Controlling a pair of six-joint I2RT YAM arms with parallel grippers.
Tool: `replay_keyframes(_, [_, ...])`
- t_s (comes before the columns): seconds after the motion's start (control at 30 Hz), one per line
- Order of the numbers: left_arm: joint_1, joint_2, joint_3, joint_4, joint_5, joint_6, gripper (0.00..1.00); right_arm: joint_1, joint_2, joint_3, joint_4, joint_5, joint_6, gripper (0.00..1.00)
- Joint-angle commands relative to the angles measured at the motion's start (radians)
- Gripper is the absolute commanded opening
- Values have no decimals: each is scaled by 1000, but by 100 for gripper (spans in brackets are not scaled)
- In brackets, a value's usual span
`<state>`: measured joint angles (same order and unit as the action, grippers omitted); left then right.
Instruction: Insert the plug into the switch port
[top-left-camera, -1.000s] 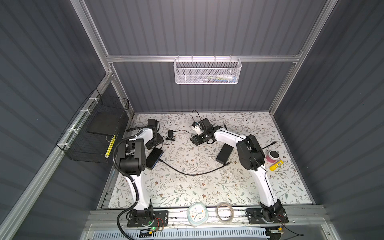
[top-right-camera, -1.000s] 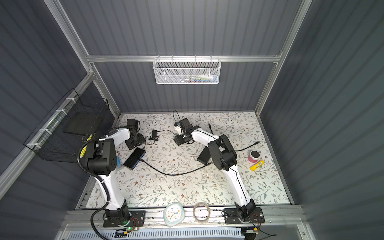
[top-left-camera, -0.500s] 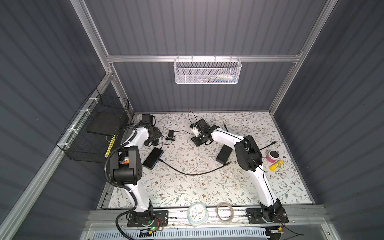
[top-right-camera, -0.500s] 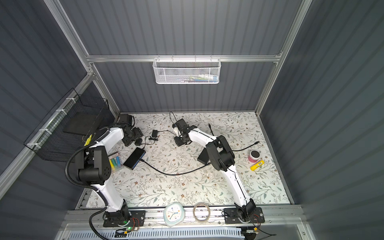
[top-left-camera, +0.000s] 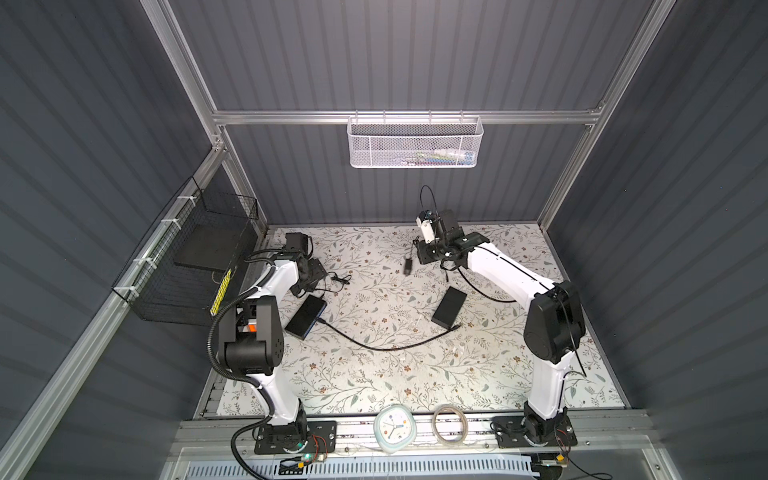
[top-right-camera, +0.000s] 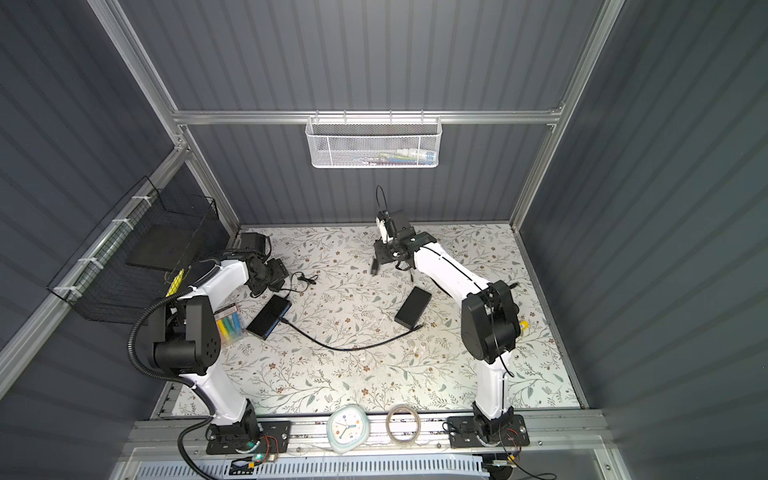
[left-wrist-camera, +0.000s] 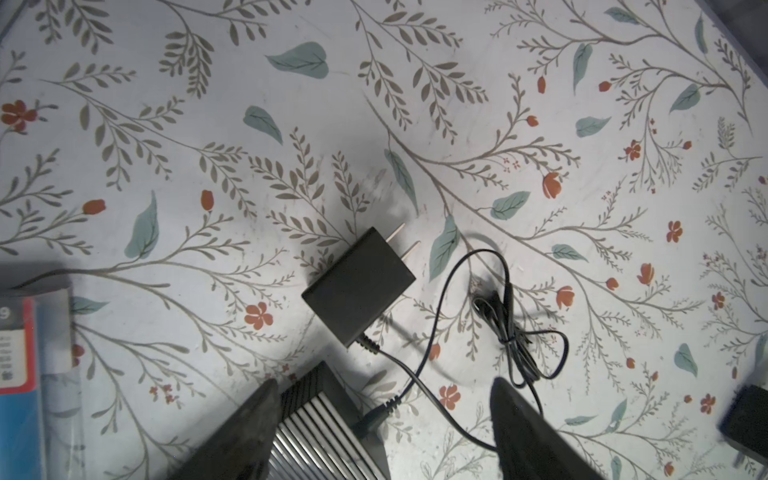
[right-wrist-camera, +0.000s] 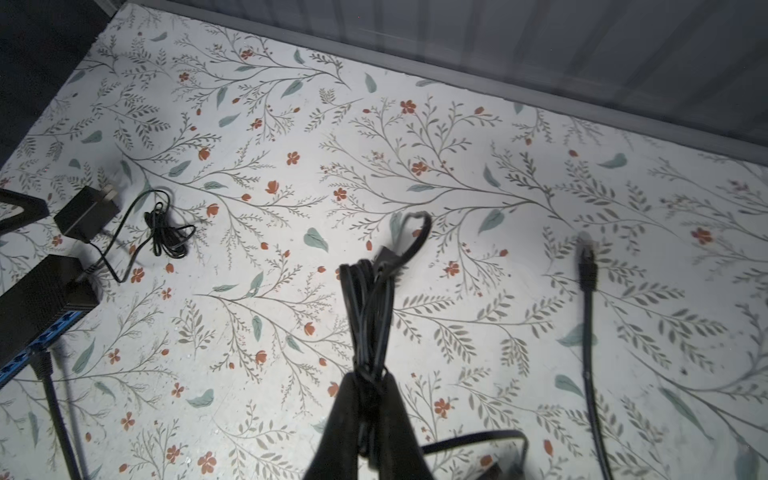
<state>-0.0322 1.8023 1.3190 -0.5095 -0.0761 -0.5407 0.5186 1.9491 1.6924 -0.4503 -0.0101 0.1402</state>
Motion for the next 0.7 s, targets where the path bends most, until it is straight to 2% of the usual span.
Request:
replay_keyframes(0.0, [-29,-19,-10,16,28,27,79,3,15,-62,-36,58,-2,8])
replay_keyframes(0.23, [-163,-1,6,19,20,89,79,-37,11,-160,-103,176,-6,13])
replay_keyframes(0.37, [-255,-3,-2,8,64,173,78,-77,-14,-231,-119,195,4,24])
replay_keyframes(0.47, [-329,-19,-18,-24,119,274,78,-89,-55,-289,-125,196,4,44])
replay_keyframes(0.57, [-443,-49,-42,-73,151,402,79,-103,-117,-350,-120,161,16,49])
replay_keyframes(0.67, [-577,-76,-81,-103,131,499,80,-117,-189,-402,-107,120,41,54])
